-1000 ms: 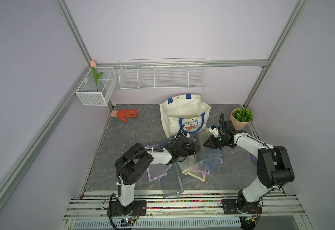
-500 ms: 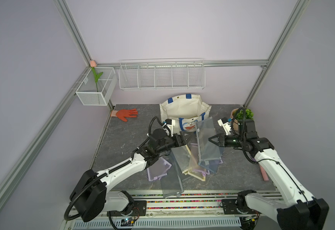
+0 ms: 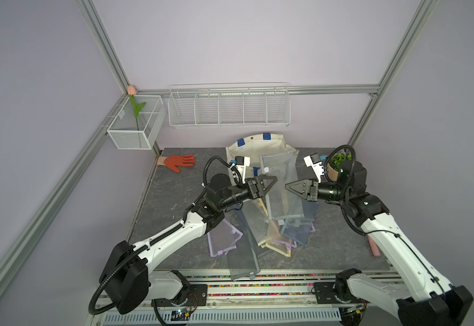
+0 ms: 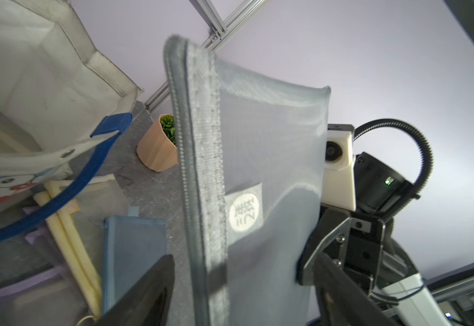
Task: Put the pencil pouch into the canvas bag
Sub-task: Pick up the pencil pouch, then place the pencil pouch in the canvas bag.
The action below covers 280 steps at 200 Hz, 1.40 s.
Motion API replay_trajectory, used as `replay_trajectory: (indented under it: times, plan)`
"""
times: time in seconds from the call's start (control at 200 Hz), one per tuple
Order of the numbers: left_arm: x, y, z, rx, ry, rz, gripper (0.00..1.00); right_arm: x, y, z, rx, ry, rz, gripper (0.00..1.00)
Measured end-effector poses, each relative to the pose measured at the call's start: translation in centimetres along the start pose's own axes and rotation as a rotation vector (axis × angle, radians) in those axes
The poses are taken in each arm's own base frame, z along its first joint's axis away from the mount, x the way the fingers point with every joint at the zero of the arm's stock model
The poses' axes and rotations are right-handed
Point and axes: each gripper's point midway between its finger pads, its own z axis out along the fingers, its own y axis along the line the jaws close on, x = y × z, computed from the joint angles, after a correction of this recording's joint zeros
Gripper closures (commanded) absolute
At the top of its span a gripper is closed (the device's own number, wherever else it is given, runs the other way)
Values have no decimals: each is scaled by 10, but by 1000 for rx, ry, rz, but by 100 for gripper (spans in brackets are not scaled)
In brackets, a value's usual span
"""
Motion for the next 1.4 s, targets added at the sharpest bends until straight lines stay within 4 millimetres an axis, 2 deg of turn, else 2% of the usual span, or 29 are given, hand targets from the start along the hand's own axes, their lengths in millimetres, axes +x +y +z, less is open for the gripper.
replay_trajectory:
  times: [0.075,0.16,0.21,0.335,0.41,0.47,0.545,0.64,0.705,0.77,0.895,1.005,1.13,1.22,1.305,1.4]
  plan:
    - [-2,-5,2,24,-12,0,72,-4,-3,3,-5,-5,9,93]
    - [-8,-13,0,49,-37,7,91,-7,-4,5,-6,-9,10,93]
    - [-11,-16,-1,54,-49,18,100,-7,-4,5,-4,-11,11,87]
    - [-15,-21,-7,24,-51,62,100,-9,-7,4,33,-10,14,52]
    - [-24,-23,-7,-26,-46,111,100,-12,-10,2,78,-9,10,36]
    - [-39,-27,-7,-87,-46,172,100,-14,-15,-1,130,-9,2,21]
    - [-69,-37,-8,-170,-68,275,100,-14,-21,-5,196,-7,0,8]
    - [-114,-51,-6,-286,-102,439,100,-8,-34,-11,278,7,15,0]
    - [-141,-56,0,-368,-113,552,100,-1,-45,-16,331,23,44,2]
    - [-162,-52,9,-452,-108,652,100,4,-54,-20,376,37,66,4]
    - [-190,-21,33,-642,-50,840,100,13,-66,-28,438,58,100,5]
    - [-197,18,52,-775,36,966,100,19,-73,-33,475,71,117,5]
    - [-186,69,67,-886,180,1080,100,22,-77,-41,511,75,128,5]
    - [-172,99,70,-933,287,1132,100,23,-78,-47,528,69,130,5]
    - [-159,119,70,-953,366,1165,100,23,-78,-52,539,62,132,5]
    - [-150,131,70,-958,420,1184,100,23,-80,-53,544,60,137,5]
